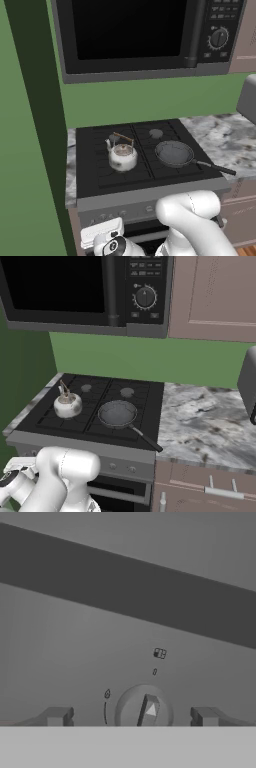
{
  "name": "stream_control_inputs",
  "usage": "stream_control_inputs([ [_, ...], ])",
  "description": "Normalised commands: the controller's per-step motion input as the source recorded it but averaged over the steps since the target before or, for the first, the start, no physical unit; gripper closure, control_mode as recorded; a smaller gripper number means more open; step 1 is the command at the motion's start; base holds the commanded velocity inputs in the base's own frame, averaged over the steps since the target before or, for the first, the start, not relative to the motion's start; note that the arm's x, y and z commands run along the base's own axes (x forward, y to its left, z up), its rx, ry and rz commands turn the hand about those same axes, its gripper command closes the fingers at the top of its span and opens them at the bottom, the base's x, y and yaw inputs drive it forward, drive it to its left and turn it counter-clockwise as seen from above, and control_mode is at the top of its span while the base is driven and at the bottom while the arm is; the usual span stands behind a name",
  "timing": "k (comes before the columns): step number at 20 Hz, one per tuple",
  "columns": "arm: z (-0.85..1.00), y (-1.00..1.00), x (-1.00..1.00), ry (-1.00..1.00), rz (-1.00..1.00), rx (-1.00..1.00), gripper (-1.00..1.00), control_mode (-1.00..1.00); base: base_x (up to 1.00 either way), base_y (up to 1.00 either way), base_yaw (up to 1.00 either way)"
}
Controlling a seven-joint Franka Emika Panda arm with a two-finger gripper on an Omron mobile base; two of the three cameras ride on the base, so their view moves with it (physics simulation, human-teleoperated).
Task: Pick the kettle from the counter and place it on a stove burner. Then turn the burner on.
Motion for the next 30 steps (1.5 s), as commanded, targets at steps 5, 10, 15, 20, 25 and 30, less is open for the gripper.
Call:
stream_control_inputs([
  [5, 0.00, -0.09, -0.01, -0.03, 0.00, 0.00, -1.00, -1.00, 0.00, 0.00, 0.00],
  [10, 0.00, -0.16, -0.08, -0.08, 0.00, 0.02, -1.00, -1.00, 0.00, 0.00, 0.00],
  [15, 0.00, -0.01, 0.00, 0.00, 0.00, 0.00, -1.00, -1.00, 0.00, 0.00, 0.00],
  [20, 0.05, 0.00, 0.00, 0.00, 0.00, 0.00, -1.00, -1.00, 0.00, 0.00, 0.00],
  [25, 0.06, 0.00, 0.01, 0.00, 0.00, 0.00, -1.00, -1.00, 0.00, 0.00, 0.00],
  [30, 0.00, 0.00, 0.03, 0.00, 0.00, 0.00, -1.00, -1.00, 0.00, 0.00, 0.00],
])
